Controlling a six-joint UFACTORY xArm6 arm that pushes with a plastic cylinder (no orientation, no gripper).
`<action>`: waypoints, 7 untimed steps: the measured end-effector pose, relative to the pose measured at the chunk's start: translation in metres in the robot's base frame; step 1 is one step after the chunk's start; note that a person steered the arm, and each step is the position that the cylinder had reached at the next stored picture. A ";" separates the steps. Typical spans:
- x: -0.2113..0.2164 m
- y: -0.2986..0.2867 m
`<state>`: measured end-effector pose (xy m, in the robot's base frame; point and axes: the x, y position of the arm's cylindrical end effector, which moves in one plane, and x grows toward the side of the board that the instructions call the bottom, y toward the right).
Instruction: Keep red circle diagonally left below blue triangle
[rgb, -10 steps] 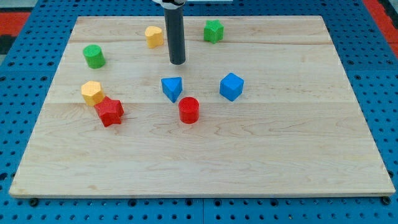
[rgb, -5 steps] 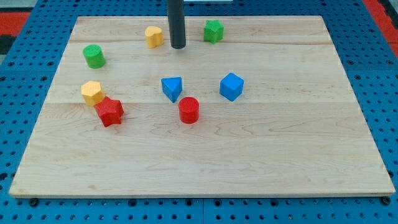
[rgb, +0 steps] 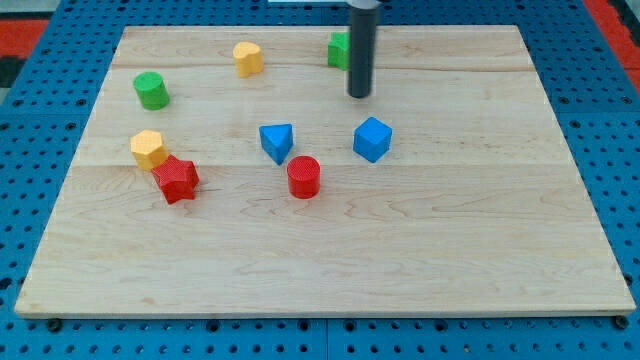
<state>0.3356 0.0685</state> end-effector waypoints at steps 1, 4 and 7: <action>0.014 0.078; 0.162 0.016; 0.156 -0.129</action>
<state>0.4912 -0.0604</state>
